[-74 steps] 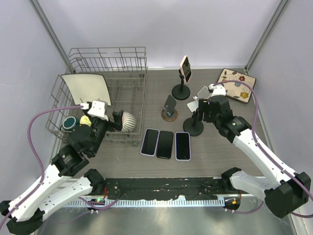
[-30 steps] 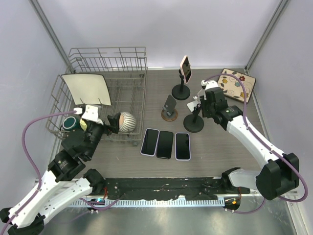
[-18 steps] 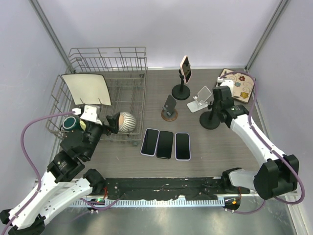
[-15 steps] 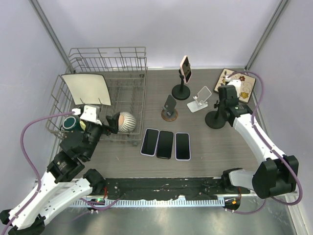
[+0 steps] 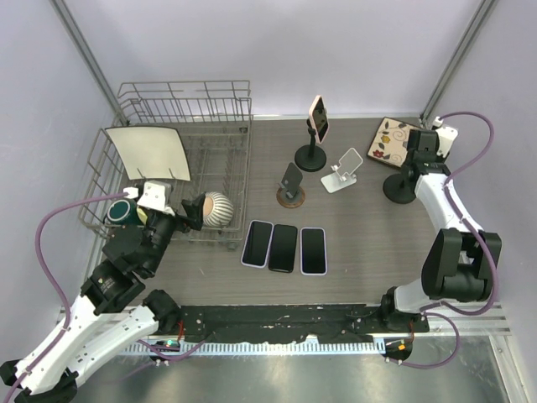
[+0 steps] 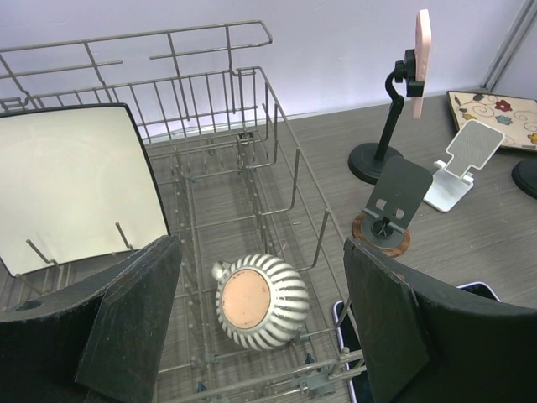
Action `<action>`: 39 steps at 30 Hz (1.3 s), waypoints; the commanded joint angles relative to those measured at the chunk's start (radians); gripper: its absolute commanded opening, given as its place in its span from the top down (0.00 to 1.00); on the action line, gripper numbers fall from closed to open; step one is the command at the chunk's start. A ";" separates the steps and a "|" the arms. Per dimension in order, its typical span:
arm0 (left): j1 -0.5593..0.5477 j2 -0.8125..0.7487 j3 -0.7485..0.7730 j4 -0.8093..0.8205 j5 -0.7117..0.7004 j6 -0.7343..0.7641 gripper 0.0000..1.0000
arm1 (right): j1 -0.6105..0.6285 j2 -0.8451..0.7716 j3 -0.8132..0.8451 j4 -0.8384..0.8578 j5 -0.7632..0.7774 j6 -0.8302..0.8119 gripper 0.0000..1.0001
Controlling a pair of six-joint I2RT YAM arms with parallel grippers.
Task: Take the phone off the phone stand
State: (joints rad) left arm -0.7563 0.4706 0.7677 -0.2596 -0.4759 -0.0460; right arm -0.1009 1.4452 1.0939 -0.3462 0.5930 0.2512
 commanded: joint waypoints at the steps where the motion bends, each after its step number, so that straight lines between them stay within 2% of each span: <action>1: 0.009 -0.006 -0.004 0.028 0.000 -0.003 0.18 | -0.016 0.029 0.106 0.167 0.042 0.028 0.85; 4: 0.009 -0.003 -0.004 0.028 0.002 -0.003 0.18 | -0.020 0.058 0.127 0.164 0.038 0.028 0.74; 7: 0.009 -0.001 -0.005 0.028 0.005 -0.003 0.18 | -0.022 0.066 0.132 0.136 0.030 0.043 0.53; 8: 0.009 -0.001 -0.004 0.026 0.005 -0.003 0.18 | -0.020 0.063 0.127 0.128 0.025 0.057 0.38; 11: 0.009 0.002 -0.005 0.025 0.005 -0.005 0.18 | -0.022 0.026 0.104 0.104 0.013 0.086 0.15; 12: 0.011 0.003 -0.005 0.025 0.006 -0.005 0.18 | -0.020 0.011 0.098 0.098 0.010 0.095 0.12; 14: 0.011 0.005 -0.005 0.026 0.006 -0.005 0.18 | -0.022 -0.044 0.077 0.076 -0.008 0.100 0.09; 22: 0.015 0.025 -0.005 0.026 0.011 -0.008 0.18 | -0.020 -0.314 0.020 0.071 -0.108 0.108 0.07; 24: 0.018 0.026 -0.007 0.026 0.013 -0.008 0.18 | -0.020 -0.395 0.008 0.125 -0.166 0.100 0.07; 27: 0.021 0.030 -0.007 0.026 0.014 -0.009 0.18 | -0.020 -0.440 -0.015 0.235 -0.388 0.060 0.07; 29: 0.023 0.034 -0.007 0.026 0.017 -0.009 0.18 | -0.016 -0.421 0.001 0.263 -0.542 0.060 0.07; 31: 0.026 0.034 -0.007 0.026 0.020 -0.011 0.18 | 0.000 -0.361 0.047 0.266 -0.600 0.059 0.07; 32: 0.028 0.036 -0.008 0.025 0.020 -0.011 0.18 | 0.045 -0.342 0.058 0.272 -0.631 0.040 0.07; 34: 0.028 0.036 -0.008 0.025 0.020 -0.012 0.18 | 0.104 -0.287 0.086 0.294 -0.598 0.010 0.07; 35: 0.029 0.034 -0.008 0.026 0.020 -0.011 0.18 | 0.203 -0.269 0.095 0.305 -0.531 -0.024 0.07; 39: 0.031 0.037 -0.007 0.026 0.022 -0.011 0.18 | 0.343 -0.161 0.168 0.341 -0.434 -0.052 0.07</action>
State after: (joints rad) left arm -0.7319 0.5007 0.7620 -0.2596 -0.4686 -0.0486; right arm 0.1196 1.2152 1.1725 -0.0776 0.1051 0.2623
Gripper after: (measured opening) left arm 0.819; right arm 0.928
